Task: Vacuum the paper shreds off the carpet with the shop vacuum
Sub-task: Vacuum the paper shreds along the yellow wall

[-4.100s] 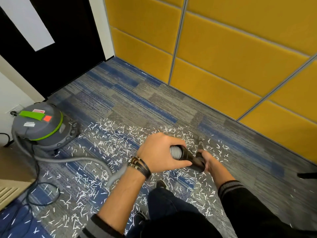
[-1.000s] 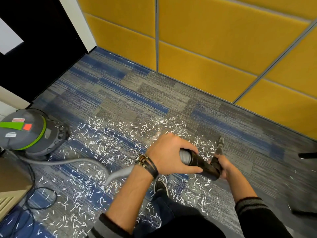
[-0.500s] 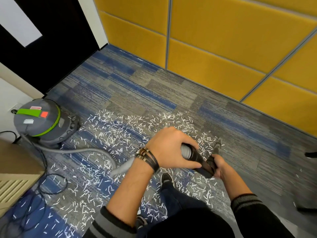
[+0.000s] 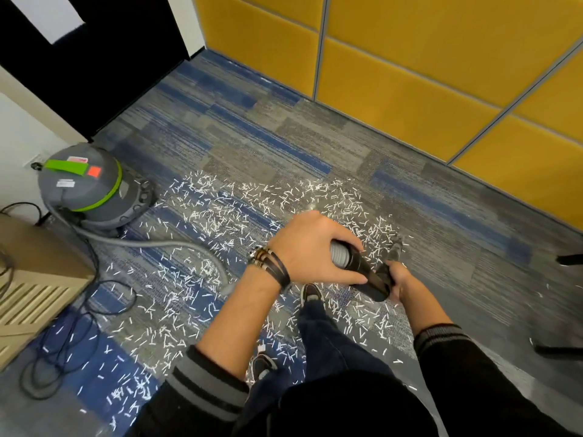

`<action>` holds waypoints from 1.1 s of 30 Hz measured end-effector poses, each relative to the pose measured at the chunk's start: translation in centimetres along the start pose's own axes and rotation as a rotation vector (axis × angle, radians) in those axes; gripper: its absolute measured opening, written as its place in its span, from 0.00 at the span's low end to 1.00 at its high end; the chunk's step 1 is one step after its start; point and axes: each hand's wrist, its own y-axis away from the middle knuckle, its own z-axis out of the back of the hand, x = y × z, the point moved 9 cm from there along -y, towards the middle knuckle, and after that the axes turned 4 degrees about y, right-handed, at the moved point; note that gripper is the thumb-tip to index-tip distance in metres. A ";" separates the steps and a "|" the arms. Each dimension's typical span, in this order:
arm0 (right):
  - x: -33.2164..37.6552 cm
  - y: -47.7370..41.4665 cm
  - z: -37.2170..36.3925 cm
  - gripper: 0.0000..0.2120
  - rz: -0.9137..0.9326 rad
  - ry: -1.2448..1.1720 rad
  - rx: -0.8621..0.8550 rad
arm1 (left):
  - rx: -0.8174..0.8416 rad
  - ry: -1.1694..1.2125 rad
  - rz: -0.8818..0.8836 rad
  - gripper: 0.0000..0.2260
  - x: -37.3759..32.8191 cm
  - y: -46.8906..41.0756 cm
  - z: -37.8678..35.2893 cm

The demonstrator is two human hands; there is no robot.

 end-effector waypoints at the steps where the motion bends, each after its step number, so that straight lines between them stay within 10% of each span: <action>1: -0.2 0.3 -0.2 0.16 0.004 -0.009 0.002 | 0.009 0.006 0.004 0.20 0.3 0.1 0.1; 33: 2.4 -0.6 0.2 0.15 -0.033 -0.013 -0.033 | 0.010 0.012 0.096 0.18 0.8 -1.7 0.7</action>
